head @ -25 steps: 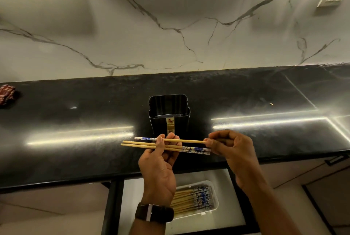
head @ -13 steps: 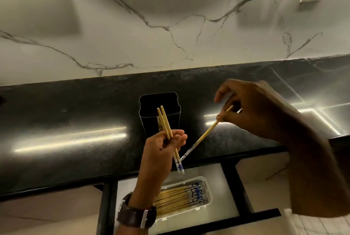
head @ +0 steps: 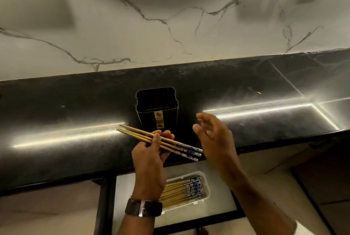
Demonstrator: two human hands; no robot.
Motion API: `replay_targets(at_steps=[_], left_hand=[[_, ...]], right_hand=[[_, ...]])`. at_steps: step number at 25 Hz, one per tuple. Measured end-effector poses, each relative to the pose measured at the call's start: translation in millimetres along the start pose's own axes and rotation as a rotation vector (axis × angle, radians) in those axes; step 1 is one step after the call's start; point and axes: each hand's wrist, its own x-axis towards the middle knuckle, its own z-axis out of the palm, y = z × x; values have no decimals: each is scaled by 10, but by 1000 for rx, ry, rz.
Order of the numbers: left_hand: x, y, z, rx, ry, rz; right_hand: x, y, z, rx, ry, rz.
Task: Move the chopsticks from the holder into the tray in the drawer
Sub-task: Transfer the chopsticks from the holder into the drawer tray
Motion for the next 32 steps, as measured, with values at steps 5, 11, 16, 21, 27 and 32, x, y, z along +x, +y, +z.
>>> replay_targets(at_steps=[5,11,16,21,27,32], left_hand=[[145,-214,-219,-199,271,-92],[136,-471,-211,-146,341,-191],[205,-609,-261,-155,412,-240],[168,-1026,-367,-86,513,-369],[229,-1193,-599,-64,602,-411],[366,-1407,-826,-102,700,-483]], right_hand=[[-533,615,301,699,-13,910],[-411,589,529,732,67,873],[-418,703,543,893,75,1058],[-562,896,740,1047,70,1256],[-550,1265,861,893,138,1354],[-498,1418,888,807,67,1435]])
